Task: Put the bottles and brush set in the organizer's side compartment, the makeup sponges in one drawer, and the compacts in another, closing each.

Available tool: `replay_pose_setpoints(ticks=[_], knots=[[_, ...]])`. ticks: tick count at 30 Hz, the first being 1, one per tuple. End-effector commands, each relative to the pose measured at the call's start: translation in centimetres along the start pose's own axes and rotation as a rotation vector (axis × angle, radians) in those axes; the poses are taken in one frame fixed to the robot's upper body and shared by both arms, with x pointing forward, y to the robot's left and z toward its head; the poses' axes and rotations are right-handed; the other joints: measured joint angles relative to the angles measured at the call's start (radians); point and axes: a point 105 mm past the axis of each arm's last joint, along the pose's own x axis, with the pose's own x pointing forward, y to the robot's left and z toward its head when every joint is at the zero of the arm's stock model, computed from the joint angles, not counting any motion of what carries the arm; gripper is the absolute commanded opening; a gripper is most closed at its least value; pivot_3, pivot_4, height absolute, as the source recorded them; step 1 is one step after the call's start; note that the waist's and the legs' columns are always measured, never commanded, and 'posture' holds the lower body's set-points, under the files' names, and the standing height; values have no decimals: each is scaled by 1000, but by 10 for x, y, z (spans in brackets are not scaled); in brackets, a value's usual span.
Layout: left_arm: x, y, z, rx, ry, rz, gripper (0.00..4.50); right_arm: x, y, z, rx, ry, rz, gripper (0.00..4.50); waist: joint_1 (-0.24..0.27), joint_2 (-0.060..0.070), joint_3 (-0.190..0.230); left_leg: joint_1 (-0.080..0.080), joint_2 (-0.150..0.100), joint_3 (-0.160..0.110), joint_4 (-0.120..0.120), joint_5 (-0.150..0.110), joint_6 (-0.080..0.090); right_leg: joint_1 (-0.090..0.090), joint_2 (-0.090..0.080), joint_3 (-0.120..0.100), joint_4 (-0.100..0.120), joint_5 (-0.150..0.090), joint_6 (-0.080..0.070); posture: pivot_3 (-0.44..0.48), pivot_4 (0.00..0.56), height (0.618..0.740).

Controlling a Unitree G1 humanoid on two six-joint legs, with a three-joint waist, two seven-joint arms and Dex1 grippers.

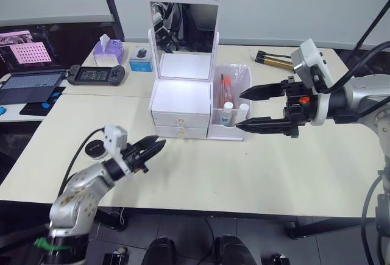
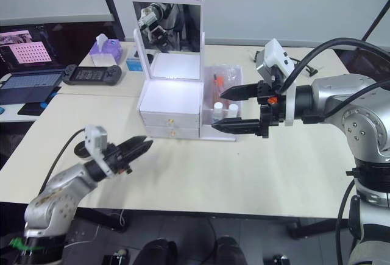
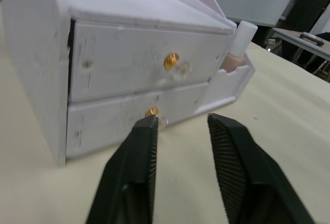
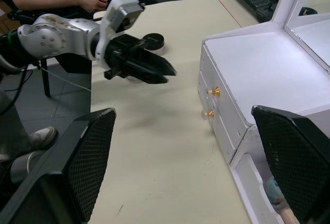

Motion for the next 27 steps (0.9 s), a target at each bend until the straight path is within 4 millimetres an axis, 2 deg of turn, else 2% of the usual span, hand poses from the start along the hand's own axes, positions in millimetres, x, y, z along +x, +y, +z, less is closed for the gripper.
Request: replay_pose_setpoints(ticks=[1,3,6,10,15,18,20,23,27], knots=[[-20,-27,6,8,-14,-82,3041,0,1,12,-55,-23,23,4500,-2,0,0,0,0,0,0,0,0,0,0,0,0,0,0,0,150,732],[-34,-37,-2,-6,17,-91,3664,2,2,13,-52,-23,45,4500,-2,0,0,1,0,1,-1,0,0,0,-1,1,-1,0,0,0,150,732],[-57,-36,-8,-7,35,-31,4479,4,1,12,-47,-15,71,4500,-1,0,0,1,0,1,-1,0,0,0,-1,1,-1,0,-1,0,150,732],[-84,-33,-17,0,58,61,4479,7,-4,8,-42,7,74,4500,0,0,0,2,0,1,-1,0,0,0,-1,0,-1,-1,-1,0,150,732],[-95,-32,-26,45,50,147,4479,6,-11,-1,-29,51,49,4500,1,0,0,1,0,2,-1,0,0,0,-1,0,-1,-1,-2,0,150,732],[-88,-38,-31,65,46,138,4479,5,-11,-5,-25,68,52,4500,3,0,0,1,0,2,-1,0,0,-1,-1,0,-1,-1,-2,0,150,732],[-76,-45,-35,76,53,104,4479,5,-10,-4,-23,71,60,4500,1,0,0,1,0,2,-1,0,0,-1,-1,0,-1,-1,-2,0,150,732],[-53,-49,-36,103,19,111,4479,4,-9,-2,-25,80,66,4500,2,0,0,1,-1,2,-1,0,0,-1,-1,1,-1,-1,-2,0,150,732],[-19,-62,-36,50,-57,73,4479,1,-5,2,-6,87,71,4500,3,0,0,1,-1,1,-1,0,0,0,-1,1,-1,-1,-2,0,150,732]])
